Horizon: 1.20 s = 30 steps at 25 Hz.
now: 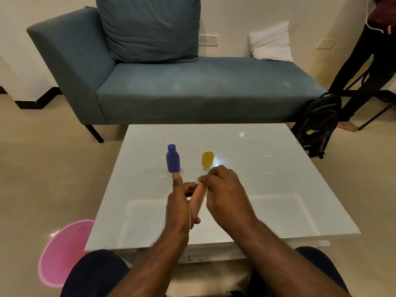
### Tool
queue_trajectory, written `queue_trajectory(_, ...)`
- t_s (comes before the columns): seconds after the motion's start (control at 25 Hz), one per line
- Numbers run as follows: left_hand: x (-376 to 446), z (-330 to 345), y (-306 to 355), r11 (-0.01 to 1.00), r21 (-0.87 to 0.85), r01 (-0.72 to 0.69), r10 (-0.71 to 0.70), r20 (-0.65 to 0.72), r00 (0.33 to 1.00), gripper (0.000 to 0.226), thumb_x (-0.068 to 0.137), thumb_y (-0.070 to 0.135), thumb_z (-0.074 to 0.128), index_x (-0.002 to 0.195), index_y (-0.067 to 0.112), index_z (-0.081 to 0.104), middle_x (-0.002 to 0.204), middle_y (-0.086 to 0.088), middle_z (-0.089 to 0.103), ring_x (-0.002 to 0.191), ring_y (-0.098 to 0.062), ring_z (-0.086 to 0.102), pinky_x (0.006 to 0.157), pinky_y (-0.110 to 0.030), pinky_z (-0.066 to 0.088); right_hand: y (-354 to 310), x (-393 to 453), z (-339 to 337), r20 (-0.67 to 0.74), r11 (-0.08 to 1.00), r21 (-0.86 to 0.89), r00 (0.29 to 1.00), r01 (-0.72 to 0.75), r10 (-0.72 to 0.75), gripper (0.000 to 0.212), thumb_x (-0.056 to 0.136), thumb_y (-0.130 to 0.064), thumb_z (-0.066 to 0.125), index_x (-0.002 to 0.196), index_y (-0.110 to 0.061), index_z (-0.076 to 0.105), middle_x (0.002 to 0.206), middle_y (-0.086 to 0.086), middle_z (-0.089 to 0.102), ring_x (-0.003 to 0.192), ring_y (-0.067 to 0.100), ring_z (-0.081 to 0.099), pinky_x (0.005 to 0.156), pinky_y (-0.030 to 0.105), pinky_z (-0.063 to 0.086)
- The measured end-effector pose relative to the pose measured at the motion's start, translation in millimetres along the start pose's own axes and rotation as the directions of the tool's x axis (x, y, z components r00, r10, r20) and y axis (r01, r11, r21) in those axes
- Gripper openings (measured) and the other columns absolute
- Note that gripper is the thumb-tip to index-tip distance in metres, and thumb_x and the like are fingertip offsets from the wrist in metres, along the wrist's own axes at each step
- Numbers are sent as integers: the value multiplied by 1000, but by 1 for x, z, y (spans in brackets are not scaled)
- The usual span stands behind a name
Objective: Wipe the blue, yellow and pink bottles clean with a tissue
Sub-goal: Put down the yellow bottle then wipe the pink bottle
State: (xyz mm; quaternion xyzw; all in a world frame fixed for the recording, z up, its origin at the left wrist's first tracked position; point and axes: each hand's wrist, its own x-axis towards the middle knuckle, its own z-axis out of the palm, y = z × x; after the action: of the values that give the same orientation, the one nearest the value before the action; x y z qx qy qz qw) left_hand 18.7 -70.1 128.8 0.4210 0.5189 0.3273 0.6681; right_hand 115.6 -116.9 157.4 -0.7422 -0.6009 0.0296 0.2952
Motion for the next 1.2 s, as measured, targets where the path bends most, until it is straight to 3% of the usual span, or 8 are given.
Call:
queue_trajectory(0.28, -1, -2, -2, 999, -8, 53, -53, 6, 999, 80, 81, 80, 25, 104, 20, 72, 99, -11, 76, 88, -29, 70, 55, -31, 52, -5, -20, 12, 60, 993, 44, 992, 107, -109, 28, 84, -18, 66, 112, -18, 65, 109, 1, 61, 101, 16, 53, 83, 20, 44)
queue_trajectory(0.48, 1, -4, -4, 999, -17, 32, -32, 16, 999, 80, 79, 79, 29, 108, 18, 70, 100, -10, 74, 87, -34, 69, 53, -31, 53, 2, -10, 19, -8, 970, 195, 988, -147, 151, 19, 93, -24, 56, 111, -23, 63, 106, -3, 58, 94, -1, 54, 81, 4, 40)
queue_trajectory(0.6, 4, -5, -4, 998, -34, 60, -59, 53, 997, 68, 92, 70, 34, 104, 13, 69, 85, -10, 73, 72, -25, 67, 49, -27, 51, -9, -18, 17, 23, 991, 132, 1000, 2, -5, 22, 90, -22, 61, 111, -19, 64, 106, 1, 60, 96, 4, 53, 86, 11, 42)
queue_trajectory(0.76, 8, -5, -5, 999, 31, 22, -24, 76, 997, 53, 87, 53, 61, 121, 13, 60, 93, -15, 67, 65, -24, 63, 58, -33, 54, 8, 0, 9, -66, 950, 275, 983, -148, 172, 20, 90, -19, 60, 108, -17, 68, 101, -3, 63, 87, 2, 54, 82, 4, 35)
queue_trajectory(0.92, 15, -5, 0, 994, -79, 70, -65, 58, 996, 66, 82, 61, 60, 132, 18, 54, 117, -16, 64, 100, -36, 68, 88, -51, 58, 6, -16, 19, -55, 856, 429, 937, -290, 345, 20, 92, -18, 58, 108, -28, 66, 95, -25, 58, 87, -5, 56, 76, 6, 42)
queue_trajectory(1.0, 15, -6, 2, 978, -167, 128, -117, 79, 990, 54, 88, 58, 55, 124, 18, 58, 115, -18, 67, 106, -39, 67, 97, -56, 53, 5, -23, 21, -37, 793, 524, 922, -311, 386, 23, 91, -17, 58, 106, -32, 66, 98, -25, 62, 91, -4, 58, 74, 6, 44)
queue_trajectory(1.12, 8, -3, 3, 955, -217, 201, -172, 143, 975, 39, 95, 54, 52, 111, 20, 63, 99, -16, 71, 82, -30, 69, 78, -45, 56, 3, -15, 15, -12, 738, 587, 908, -332, 418, 23, 92, -19, 58, 100, -39, 64, 98, -23, 64, 93, -1, 60, 77, 9, 45)
queue_trajectory(1.2, 7, -1, 1, 952, -228, 204, -173, 148, 974, 41, 96, 53, 52, 114, 19, 64, 98, -15, 72, 82, -30, 70, 76, -43, 56, -2, -12, 11, -31, 743, 596, 916, -304, 400, 24, 92, -19, 58, 97, -43, 62, 98, -24, 63, 93, -1, 59, 78, 9, 45)
